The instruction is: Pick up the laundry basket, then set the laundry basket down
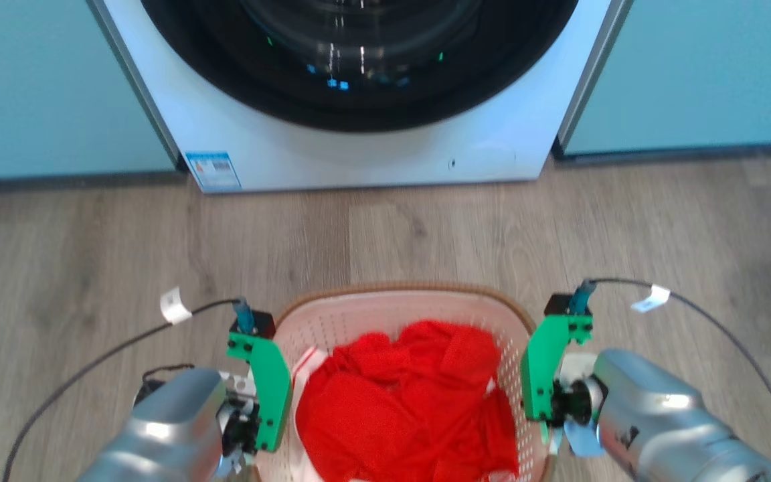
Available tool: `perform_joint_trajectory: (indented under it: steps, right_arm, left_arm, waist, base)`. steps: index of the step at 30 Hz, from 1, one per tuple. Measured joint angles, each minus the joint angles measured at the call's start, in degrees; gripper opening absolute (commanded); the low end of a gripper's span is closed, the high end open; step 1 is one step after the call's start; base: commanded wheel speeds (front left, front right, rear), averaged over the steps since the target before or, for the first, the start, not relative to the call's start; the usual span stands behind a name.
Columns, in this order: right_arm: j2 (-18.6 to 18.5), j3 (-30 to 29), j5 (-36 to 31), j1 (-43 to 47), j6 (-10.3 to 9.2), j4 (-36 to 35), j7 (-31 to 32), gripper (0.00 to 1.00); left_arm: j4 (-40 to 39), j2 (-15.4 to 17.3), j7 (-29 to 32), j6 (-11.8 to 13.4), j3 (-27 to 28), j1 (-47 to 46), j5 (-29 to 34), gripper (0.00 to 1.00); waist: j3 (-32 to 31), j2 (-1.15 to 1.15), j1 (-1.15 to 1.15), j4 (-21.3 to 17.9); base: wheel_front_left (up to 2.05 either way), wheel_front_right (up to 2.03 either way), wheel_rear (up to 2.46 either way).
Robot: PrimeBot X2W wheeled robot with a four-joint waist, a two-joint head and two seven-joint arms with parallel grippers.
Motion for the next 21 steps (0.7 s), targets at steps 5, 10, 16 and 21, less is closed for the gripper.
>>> perform_joint_trajectory:
  steps: [5,10,16,21]
  right_arm:
    - [0.1,2.3,0.5,1.8,0.00,0.1,1.8,0.00]
    - [0.1,3.9,0.8,1.7,0.00,0.2,2.4,0.00]
    - [0.0,5.6,0.9,1.5,0.00,0.3,2.9,0.00]
    - [0.1,6.7,1.4,1.5,0.00,0.5,3.1,0.00]
  left_arm:
    - [-0.7,0.0,3.4,0.0,-1.7,1.3,-0.1,0.00]
    - [-0.9,-0.1,4.4,0.0,-2.0,1.3,-1.2,0.00]
    - [-0.9,-0.1,4.9,0.1,-2.5,1.4,-2.9,0.00]
    - [-1.0,-0.1,5.4,0.1,-3.0,2.2,-3.4,0.00]
  waist:
    - [-4.6,0.00,0.00,0.6]
    - [-7.7,0.00,0.00,1.6]
    - [-9.9,0.00,0.00,2.4]
    - [-10.9,0.00,0.00,2.6]
  base:
    - [0.00,0.00,0.00]
    - [0.00,0.00,0.00]
    - [0.00,0.00,0.00]
    - [0.00,0.00,0.00]
